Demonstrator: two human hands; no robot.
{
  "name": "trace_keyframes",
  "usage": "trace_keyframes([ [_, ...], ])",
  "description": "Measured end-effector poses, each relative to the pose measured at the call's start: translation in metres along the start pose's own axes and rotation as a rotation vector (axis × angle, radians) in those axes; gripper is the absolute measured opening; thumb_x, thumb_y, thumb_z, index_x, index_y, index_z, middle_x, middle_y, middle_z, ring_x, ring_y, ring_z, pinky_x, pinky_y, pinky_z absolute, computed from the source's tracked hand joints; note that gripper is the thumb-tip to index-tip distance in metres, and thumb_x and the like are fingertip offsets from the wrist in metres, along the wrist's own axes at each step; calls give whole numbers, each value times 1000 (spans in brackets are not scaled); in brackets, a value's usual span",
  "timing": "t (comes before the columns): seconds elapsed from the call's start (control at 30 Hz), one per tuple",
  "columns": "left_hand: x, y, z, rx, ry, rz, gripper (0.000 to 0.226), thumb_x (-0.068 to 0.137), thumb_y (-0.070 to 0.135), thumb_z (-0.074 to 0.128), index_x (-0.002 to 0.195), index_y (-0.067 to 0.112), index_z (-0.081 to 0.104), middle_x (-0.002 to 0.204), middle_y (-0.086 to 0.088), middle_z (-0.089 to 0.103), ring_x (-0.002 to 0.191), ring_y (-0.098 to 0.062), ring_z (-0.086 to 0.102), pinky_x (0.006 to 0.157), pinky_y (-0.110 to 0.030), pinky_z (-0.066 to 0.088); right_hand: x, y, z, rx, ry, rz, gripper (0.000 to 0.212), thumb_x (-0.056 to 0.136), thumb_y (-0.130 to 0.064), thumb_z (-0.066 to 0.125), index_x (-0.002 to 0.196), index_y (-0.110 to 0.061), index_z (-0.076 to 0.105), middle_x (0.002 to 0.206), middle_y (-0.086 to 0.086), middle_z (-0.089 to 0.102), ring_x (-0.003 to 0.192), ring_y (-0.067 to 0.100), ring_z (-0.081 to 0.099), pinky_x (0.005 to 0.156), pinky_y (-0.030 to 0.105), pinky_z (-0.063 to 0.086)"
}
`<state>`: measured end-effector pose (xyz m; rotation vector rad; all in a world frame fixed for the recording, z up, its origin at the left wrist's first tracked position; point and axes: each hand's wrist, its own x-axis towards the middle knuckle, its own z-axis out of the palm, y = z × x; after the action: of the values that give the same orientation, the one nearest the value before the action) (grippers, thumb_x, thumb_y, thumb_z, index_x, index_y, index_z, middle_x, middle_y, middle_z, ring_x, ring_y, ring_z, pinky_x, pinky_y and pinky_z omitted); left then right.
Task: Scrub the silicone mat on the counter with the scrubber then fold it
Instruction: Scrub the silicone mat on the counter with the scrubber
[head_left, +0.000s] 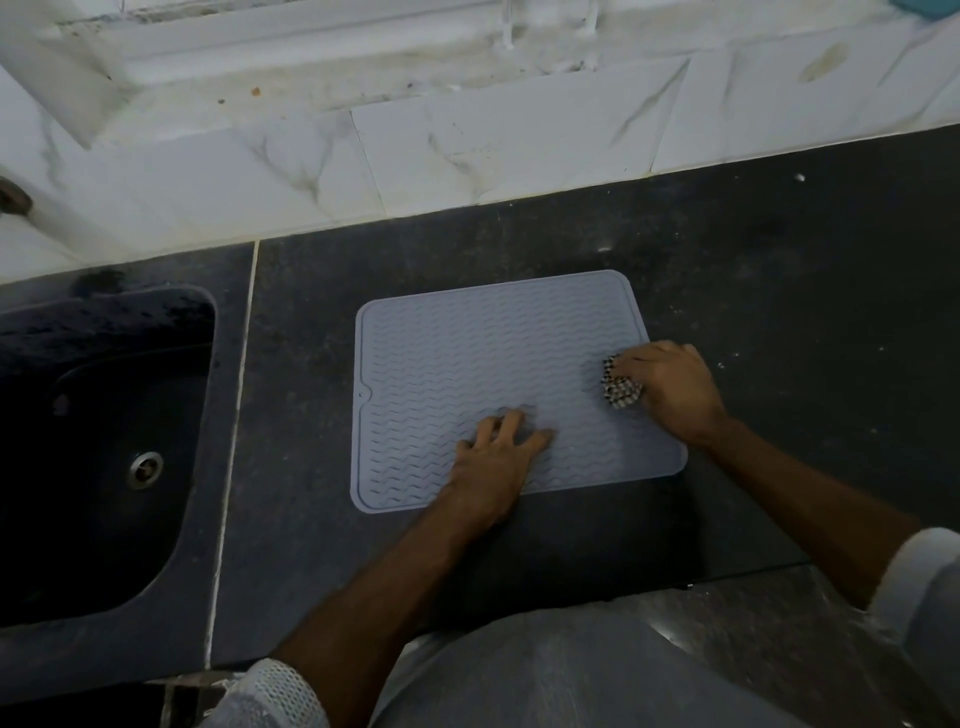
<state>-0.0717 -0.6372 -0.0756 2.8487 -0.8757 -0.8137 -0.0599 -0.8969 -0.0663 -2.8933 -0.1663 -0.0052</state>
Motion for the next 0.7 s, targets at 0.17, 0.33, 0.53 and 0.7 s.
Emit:
trace_keyframes([
  [0.17, 2, -1, -3, 38, -24, 6, 86, 87, 16, 65, 148, 40, 10, 157, -4, -2, 141, -33, 6, 109, -58, 24, 13, -39, 9, 44, 11, -157, 35, 75, -7, 68, 110, -11, 67, 119, 8, 64, 112, 32, 54, 95, 45, 37],
  [0.33, 2, -1, 0, 17, -8, 7, 85, 87, 16, 64, 149, 40, 10, 157, -4, -2, 141, -33, 6, 109, -59, 22, -11, 1, 4, -16, -39, -89, 35, 75, -18, 71, 109, -18, 66, 123, 3, 62, 116, 27, 51, 93, 43, 36],
  [0.53, 3, -2, 4, 10, 17, 20, 84, 86, 17, 64, 148, 40, 11, 156, -4, -1, 141, -34, 6, 108, -59, 22, -8, 2, -1, 25, -6, -9, 33, 79, -15, 68, 112, -14, 66, 122, 6, 62, 116, 28, 50, 93, 42, 35],
  [0.7, 6, -4, 6, 41, 9, 17, 90, 84, 22, 68, 147, 43, 6, 155, -2, -1, 139, -34, 9, 105, -59, 26, 5, -57, 17, 143, 90, -159, 33, 74, -6, 68, 107, -9, 68, 114, 10, 66, 106, 32, 57, 93, 45, 43],
])
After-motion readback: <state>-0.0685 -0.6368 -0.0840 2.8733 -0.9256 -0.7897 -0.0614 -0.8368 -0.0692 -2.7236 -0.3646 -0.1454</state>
